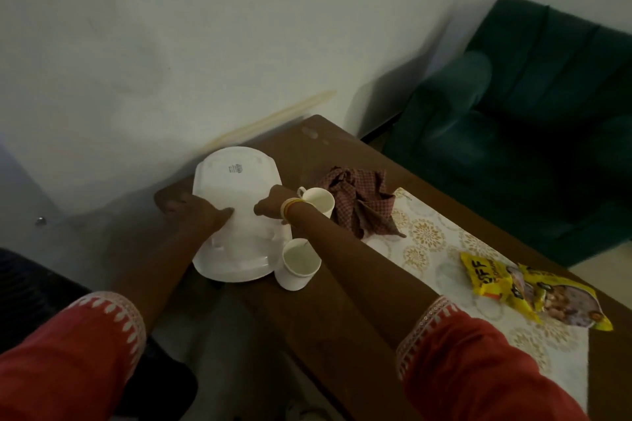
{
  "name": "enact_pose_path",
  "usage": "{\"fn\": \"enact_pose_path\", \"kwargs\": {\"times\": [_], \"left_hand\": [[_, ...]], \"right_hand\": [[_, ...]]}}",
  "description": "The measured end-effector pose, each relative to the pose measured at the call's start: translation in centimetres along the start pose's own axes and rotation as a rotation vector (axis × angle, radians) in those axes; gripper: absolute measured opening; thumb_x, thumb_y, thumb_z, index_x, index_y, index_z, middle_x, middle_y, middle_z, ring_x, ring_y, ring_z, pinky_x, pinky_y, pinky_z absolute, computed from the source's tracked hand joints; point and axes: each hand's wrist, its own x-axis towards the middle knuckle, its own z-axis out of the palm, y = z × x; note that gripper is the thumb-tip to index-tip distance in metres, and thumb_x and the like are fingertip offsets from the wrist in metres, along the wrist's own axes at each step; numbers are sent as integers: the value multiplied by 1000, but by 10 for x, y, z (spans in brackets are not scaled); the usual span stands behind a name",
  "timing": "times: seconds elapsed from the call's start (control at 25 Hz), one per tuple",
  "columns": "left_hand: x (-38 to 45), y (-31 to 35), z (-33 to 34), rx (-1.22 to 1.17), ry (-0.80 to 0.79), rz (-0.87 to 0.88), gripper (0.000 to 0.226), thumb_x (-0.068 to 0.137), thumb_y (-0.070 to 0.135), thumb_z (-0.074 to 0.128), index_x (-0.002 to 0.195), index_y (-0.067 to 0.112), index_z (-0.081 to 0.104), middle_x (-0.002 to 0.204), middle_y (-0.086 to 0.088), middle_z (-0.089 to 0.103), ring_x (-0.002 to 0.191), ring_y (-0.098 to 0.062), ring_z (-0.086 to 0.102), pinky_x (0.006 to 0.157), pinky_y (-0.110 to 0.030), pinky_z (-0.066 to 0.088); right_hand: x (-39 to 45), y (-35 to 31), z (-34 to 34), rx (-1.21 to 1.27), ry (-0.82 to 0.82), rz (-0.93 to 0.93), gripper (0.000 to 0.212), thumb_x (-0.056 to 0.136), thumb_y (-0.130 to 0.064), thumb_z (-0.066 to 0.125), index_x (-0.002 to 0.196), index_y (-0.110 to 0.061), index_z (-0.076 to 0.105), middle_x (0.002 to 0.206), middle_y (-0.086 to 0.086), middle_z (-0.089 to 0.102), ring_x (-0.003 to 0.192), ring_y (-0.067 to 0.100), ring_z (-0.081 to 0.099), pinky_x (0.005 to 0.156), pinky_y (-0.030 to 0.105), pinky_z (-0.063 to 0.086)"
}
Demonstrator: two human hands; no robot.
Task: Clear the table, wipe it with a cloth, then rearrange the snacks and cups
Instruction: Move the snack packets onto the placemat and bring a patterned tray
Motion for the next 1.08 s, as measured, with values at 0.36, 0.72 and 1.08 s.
{"fn": "enact_pose_path", "kwargs": {"times": [0.36,0.72,1.08], "left_hand": [[-1,-8,-7,-439,-48,-71,87,85,59,55,138,-7,34,131,-25,51,115,-40,55,98,-45,45],[-39,57,-90,-848,-120,276,36,90,22,61,117,-2,63,114,-18,66,101,-32,65,86,-39,51],[-131,165,-66,-395,-89,1131,22,85,27,60,77,9,69,75,-22,65,64,-26,57,57,-31,40]], "right_hand": [[13,-10,9,380,39,176,43,87,-18,57,125,-1,48,119,16,56,88,28,54,90,49,54],[13,-14,-3,843,29,161,70,87,-55,56,136,-6,47,130,11,53,114,32,51,90,45,48],[-37,43,-119,1586,245,-41,41,100,-36,37,107,-1,57,100,19,59,86,30,57,90,39,46]]}}
